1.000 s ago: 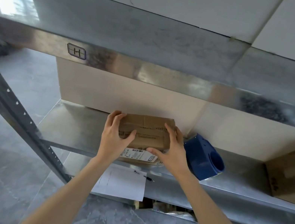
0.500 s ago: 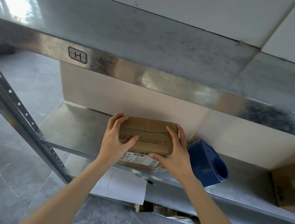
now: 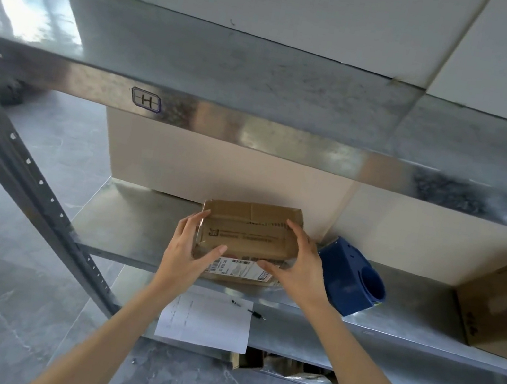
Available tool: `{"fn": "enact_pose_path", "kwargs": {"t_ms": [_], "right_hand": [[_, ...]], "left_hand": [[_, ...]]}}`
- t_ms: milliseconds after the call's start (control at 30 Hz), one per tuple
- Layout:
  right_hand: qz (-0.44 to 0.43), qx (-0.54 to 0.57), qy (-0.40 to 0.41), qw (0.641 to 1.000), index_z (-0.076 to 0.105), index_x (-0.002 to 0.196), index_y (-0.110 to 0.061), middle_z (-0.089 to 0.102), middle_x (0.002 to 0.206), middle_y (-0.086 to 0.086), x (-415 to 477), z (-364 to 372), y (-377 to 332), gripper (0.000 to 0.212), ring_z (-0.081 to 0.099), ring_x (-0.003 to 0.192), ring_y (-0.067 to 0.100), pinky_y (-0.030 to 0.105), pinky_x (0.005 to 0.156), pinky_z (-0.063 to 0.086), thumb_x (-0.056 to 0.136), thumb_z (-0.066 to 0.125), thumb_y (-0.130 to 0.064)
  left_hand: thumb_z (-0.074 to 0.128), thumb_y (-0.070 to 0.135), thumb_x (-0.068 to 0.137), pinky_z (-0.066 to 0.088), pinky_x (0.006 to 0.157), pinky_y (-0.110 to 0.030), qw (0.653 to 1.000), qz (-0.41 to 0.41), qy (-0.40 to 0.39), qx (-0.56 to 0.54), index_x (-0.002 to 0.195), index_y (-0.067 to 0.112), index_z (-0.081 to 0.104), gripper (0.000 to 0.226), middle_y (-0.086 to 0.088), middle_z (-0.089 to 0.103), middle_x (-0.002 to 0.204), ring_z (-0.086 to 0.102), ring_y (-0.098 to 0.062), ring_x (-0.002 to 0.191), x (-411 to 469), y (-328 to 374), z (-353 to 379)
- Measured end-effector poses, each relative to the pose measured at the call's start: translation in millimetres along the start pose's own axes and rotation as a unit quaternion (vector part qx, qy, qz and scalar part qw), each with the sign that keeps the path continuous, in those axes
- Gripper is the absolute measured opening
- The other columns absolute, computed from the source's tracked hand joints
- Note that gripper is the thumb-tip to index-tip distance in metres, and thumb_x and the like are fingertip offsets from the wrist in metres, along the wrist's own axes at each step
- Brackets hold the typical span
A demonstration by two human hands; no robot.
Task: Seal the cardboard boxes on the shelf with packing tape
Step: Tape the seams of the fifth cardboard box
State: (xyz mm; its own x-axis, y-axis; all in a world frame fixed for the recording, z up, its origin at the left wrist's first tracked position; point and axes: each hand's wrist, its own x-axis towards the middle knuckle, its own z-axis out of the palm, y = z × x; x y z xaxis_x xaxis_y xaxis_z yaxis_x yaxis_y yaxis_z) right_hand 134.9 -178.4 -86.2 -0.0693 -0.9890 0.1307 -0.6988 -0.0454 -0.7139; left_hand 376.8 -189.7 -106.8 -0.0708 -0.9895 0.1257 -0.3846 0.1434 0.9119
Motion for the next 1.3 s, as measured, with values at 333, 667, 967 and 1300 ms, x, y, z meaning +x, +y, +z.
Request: {"fn": "enact_pose_path", "kwargs": {"t_ms": [333,667,967,1300], "right_hand": [[-0.032,-0.001,0.069,0.997,0.029,0.145,-0.039,0.04,0.145,0.002,-8.7,-38.8,-29.9,0.095,0.045,0.125,0.016,0.038,0.097,0.049,0.067,0.083,-0.05],[-0.019,0.012,0.141,0.99,0.031,0.139,-0.043,0.039,0.138,-0.004,-30.7,-131.9,-0.1,0.086,0.038,0.116,0.001,0.024,0.095,0.039,0.07,0.083,-0.046],[0.023,0.013,0.178,0.984,0.04,0.134,-0.04,0.051,0.131,0.0,-69.3,-246.7,92.1,0.083,0.05,0.12,0.016,0.042,0.102,0.047,0.064,0.082,-0.053],[0.053,0.03,0.173,0.983,0.044,0.135,-0.034,0.053,0.132,-0.003,-86.7,-315.6,160.7,0.083,0.048,0.116,0.01,0.03,0.097,0.042,0.064,0.086,-0.042]], "left_hand": [[0.066,0.06,0.071,0.053,0.097,-0.05,0.999,0.033,0.015,-0.032,0.134,0.052,0.036,0.071,0.014,0.045,0.135,0.047,-0.009,0.126,6.2,44.7,-1.6],[0.074,0.03,0.086,0.048,0.105,-0.046,0.993,0.105,-0.037,-0.04,0.142,0.042,0.037,0.068,0.028,0.041,0.133,0.042,0.008,0.126,14.0,127.1,52.5],[0.07,0.031,0.09,0.042,0.099,-0.029,0.986,0.142,-0.089,-0.015,0.134,0.042,0.043,0.054,0.021,0.05,0.135,0.046,0.003,0.124,-4.5,178.9,158.5],[0.075,0.034,0.084,0.037,0.09,-0.032,0.956,0.151,-0.081,0.238,0.115,0.025,0.067,0.033,0.01,0.069,0.115,0.06,-0.016,0.11,-31.4,138.3,255.3]]}}
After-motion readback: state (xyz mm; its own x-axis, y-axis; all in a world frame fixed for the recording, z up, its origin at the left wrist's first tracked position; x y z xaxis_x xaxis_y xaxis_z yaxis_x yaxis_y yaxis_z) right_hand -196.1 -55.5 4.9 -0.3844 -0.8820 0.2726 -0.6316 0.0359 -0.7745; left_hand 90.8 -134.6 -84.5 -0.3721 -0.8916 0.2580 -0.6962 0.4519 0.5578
